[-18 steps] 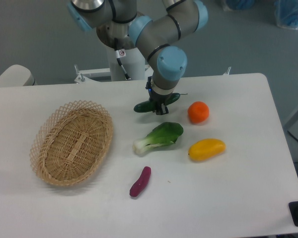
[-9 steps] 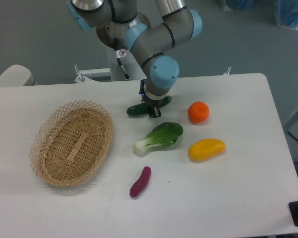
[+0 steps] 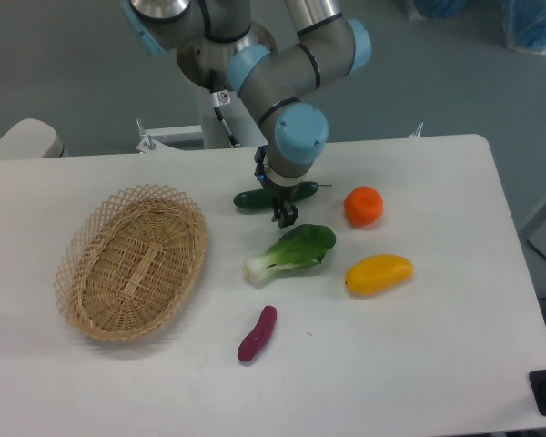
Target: Place the cucumber on the table
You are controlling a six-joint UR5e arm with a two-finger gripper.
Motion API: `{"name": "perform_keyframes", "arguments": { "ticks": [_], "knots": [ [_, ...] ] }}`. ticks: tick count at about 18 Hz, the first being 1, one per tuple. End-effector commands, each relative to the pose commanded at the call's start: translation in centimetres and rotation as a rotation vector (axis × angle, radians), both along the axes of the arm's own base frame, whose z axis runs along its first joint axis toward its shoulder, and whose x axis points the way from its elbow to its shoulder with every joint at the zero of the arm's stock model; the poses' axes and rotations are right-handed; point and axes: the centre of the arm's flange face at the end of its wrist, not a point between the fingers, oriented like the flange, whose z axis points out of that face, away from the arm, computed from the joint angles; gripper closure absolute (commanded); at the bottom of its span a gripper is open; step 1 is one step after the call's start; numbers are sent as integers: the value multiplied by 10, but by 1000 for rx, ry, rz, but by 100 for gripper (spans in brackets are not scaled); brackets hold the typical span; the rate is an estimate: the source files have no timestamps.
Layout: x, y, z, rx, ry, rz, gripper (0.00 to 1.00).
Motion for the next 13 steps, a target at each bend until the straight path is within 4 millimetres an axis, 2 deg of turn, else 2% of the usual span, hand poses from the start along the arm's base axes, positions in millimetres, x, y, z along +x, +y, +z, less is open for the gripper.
{"name": "perform_keyframes", "arguments": {
  "ticks": [3, 5, 13],
  "knots": [
    [-19, 12, 24, 32, 47, 1, 0],
    [-36, 22, 32, 41, 69, 1, 0],
    [-145, 65, 62, 62, 120, 21, 0]
  ]
}}
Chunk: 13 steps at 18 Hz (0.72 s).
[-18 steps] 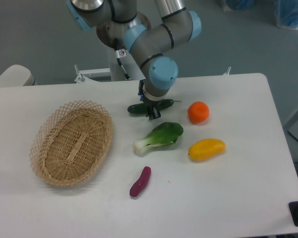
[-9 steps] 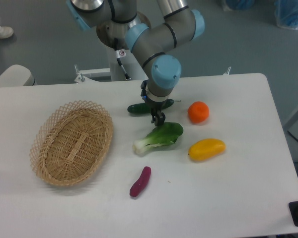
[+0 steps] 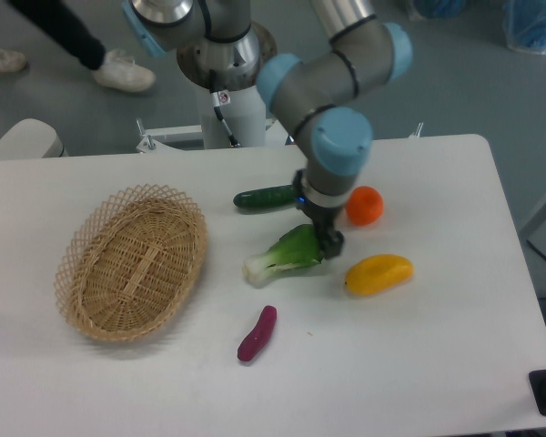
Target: Place the cucumber on the table
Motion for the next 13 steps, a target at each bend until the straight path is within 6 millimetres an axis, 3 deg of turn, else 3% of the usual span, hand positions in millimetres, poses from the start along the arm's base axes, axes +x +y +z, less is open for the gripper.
{"name": "perform_keyframes", "arguments": {
  "ticks": [7, 13],
  "knots": [
    [-79, 48, 16, 17, 25, 0, 0],
    [-113, 70, 12, 40, 62, 8, 0]
  ]
}}
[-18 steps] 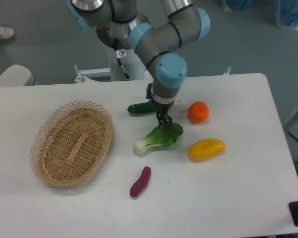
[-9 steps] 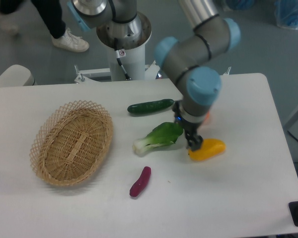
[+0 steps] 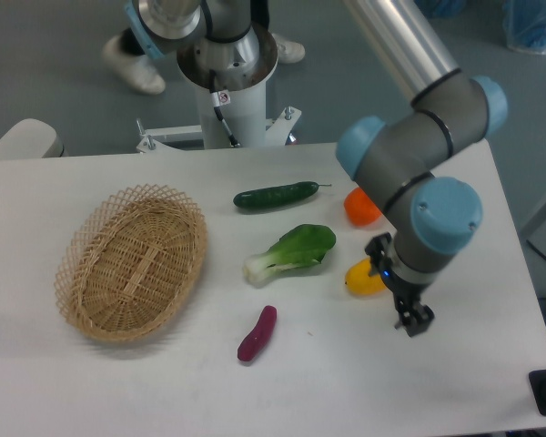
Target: Place the cucumber on the table
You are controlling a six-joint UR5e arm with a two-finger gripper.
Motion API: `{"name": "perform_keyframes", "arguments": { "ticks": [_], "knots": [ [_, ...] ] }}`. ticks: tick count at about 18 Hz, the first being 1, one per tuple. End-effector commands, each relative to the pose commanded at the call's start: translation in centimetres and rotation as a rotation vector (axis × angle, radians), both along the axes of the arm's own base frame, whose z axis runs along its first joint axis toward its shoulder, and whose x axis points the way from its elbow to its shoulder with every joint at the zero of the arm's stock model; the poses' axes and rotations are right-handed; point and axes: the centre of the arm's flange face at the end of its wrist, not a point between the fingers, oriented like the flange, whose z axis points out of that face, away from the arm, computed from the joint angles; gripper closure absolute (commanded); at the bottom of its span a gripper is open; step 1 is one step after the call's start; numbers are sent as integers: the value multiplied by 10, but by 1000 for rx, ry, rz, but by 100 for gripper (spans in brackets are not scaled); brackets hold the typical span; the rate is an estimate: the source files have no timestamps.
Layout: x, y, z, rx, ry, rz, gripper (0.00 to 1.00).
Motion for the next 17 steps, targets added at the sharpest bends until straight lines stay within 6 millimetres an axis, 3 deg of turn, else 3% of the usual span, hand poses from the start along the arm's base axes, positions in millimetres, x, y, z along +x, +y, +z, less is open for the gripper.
{"name": "perform_keyframes", "arguments": {
  "ticks": [5, 10, 17],
  "knots": [
    [-29, 16, -8, 16, 26, 2, 0],
    [-55, 21, -21, 25, 41, 14, 0],
    [-54, 21, -24, 23, 35, 14, 0]
  ]
}}
